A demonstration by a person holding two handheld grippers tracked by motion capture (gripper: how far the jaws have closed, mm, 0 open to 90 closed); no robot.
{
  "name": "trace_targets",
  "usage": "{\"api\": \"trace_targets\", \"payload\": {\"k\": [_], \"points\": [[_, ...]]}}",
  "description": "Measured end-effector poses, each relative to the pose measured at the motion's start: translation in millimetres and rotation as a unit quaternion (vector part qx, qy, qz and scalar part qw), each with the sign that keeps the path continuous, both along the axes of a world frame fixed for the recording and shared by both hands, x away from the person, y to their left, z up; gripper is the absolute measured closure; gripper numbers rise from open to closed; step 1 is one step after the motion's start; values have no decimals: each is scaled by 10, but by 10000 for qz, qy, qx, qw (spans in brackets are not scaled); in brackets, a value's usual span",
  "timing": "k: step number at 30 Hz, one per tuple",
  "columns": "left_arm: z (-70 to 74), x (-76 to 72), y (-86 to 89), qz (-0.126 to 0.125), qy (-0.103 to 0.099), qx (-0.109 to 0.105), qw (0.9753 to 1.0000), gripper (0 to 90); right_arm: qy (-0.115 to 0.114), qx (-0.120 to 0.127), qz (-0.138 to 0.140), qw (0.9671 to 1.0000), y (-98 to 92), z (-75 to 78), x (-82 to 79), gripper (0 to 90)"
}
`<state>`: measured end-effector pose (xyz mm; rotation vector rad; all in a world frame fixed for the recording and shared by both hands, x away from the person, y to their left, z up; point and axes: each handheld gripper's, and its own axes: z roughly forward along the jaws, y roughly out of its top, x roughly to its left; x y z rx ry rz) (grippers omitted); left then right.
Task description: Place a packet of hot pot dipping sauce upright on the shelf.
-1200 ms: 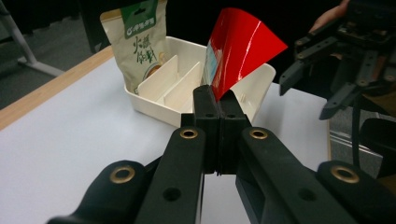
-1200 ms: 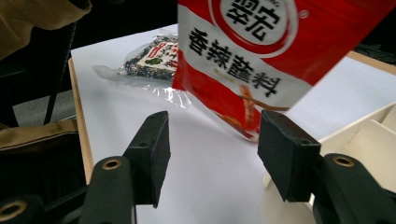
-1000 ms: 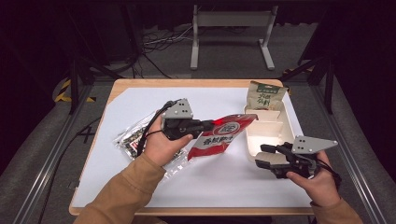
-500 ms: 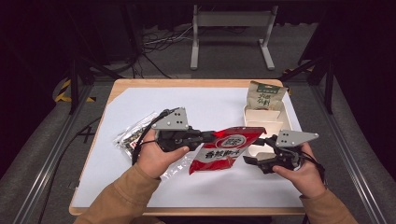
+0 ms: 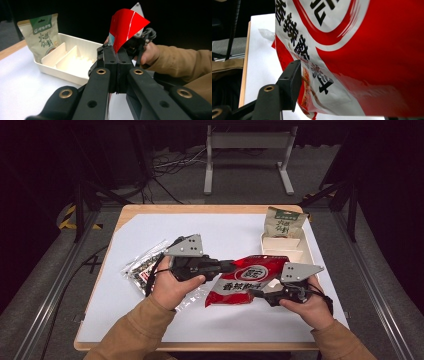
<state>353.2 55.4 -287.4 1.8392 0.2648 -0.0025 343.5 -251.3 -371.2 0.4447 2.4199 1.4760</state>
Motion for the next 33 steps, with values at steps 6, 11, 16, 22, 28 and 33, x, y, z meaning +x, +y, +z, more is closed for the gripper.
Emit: {"api": "trace_targets", "payload": {"k": [6,11,16,22,28,33], "points": [[1,-29,-6,-50,-62,-21,10000,895,23,236,315,9992,7,-56,31,448],[-25,-16,-1,-102,5,-60,9999,894,198,129,747,9969,8,-19,-20,692],[-64,-6,6,-61,-4,-96,9999,893,413,-78,906,9950,28,37,-78,846],[-110,-4,54,-1,18,-131,9999,890,599,-202,894,9940,29,92,-104,852],[-127,-17,80,208,-80,-92,9997,824,729,-292,757,9940,-1,181,-91,856],[-132,-30,97,333,-140,-56,9993,611,786,-273,660,9943,-43,289,-66,858]]}}
